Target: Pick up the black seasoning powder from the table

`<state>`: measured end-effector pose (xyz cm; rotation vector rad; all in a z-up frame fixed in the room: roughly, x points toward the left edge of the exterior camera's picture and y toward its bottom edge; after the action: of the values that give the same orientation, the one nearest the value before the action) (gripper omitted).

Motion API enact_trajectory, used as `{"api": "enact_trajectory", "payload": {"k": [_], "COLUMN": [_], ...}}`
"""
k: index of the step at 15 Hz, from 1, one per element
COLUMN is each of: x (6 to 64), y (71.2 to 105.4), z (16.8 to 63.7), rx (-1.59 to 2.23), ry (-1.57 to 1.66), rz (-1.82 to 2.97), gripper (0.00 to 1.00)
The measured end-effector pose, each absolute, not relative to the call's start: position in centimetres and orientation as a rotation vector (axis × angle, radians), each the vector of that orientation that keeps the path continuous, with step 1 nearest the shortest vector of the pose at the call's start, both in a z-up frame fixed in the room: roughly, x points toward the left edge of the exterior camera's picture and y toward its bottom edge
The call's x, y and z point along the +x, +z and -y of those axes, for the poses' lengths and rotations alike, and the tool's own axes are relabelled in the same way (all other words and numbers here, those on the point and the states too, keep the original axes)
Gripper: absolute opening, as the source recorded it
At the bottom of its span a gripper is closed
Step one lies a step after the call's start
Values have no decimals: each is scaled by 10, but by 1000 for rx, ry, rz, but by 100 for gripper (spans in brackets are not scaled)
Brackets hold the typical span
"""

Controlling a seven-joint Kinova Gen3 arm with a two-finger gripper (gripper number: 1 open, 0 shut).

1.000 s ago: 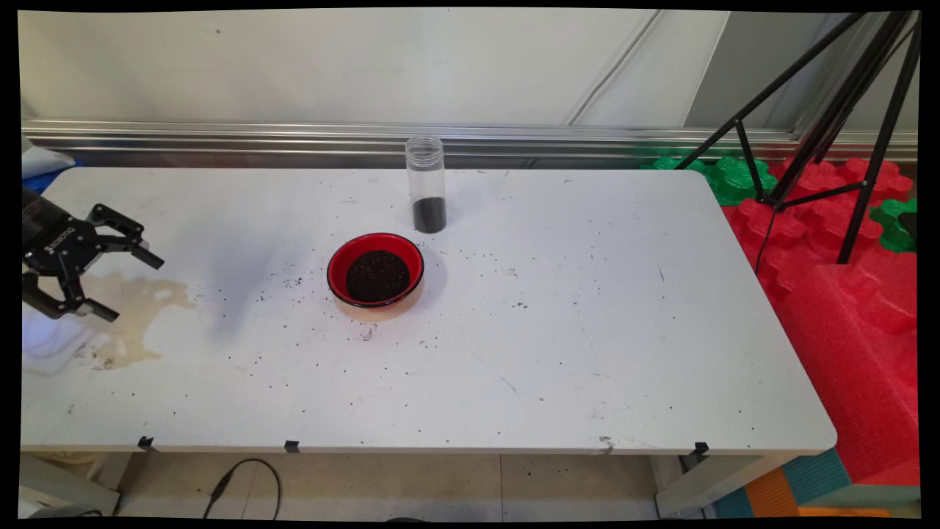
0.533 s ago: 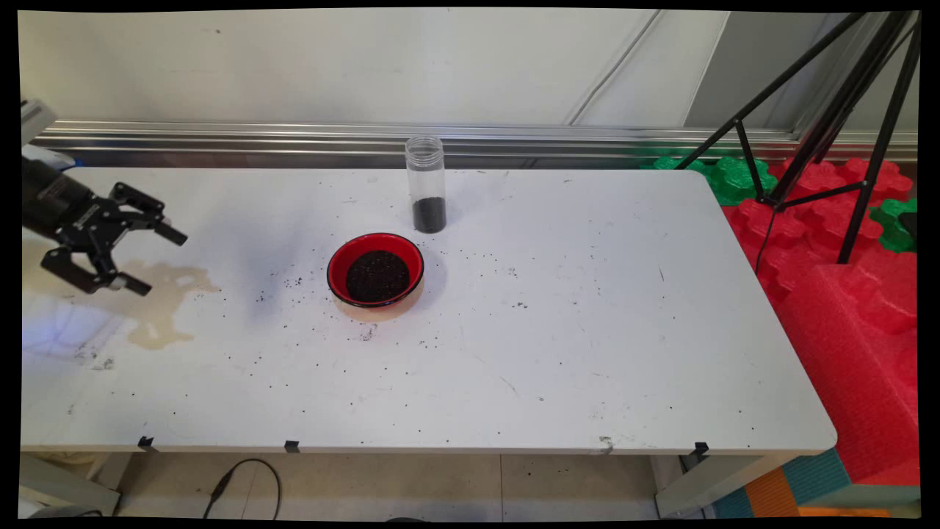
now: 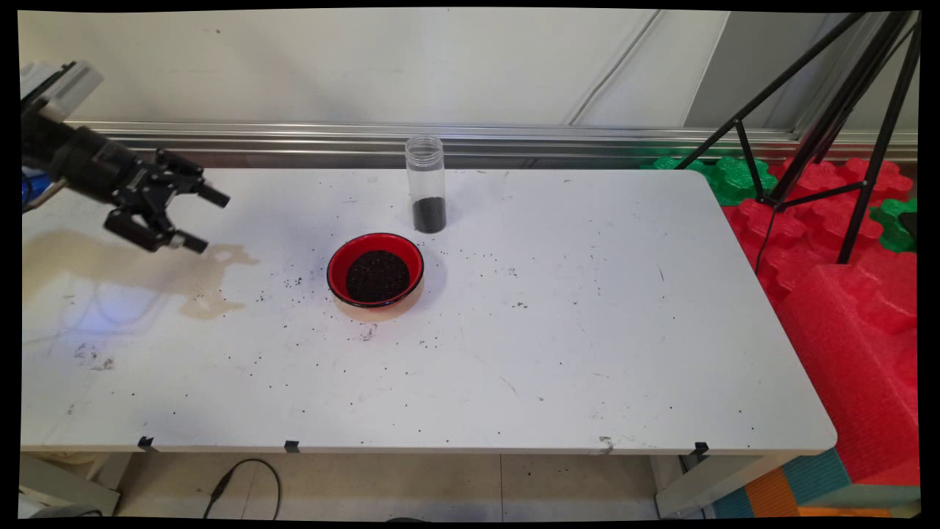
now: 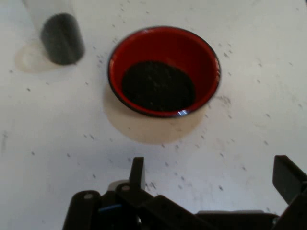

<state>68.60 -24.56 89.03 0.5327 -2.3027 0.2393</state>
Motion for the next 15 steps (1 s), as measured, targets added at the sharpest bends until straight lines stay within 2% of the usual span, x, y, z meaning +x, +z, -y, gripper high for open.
{"api": "enact_trajectory", "payload": {"k": [15], "x": [641], "y": [890], "z": [335], "rx": [600], "ry": [401], "rz": [2134], "gripper": [100]}}
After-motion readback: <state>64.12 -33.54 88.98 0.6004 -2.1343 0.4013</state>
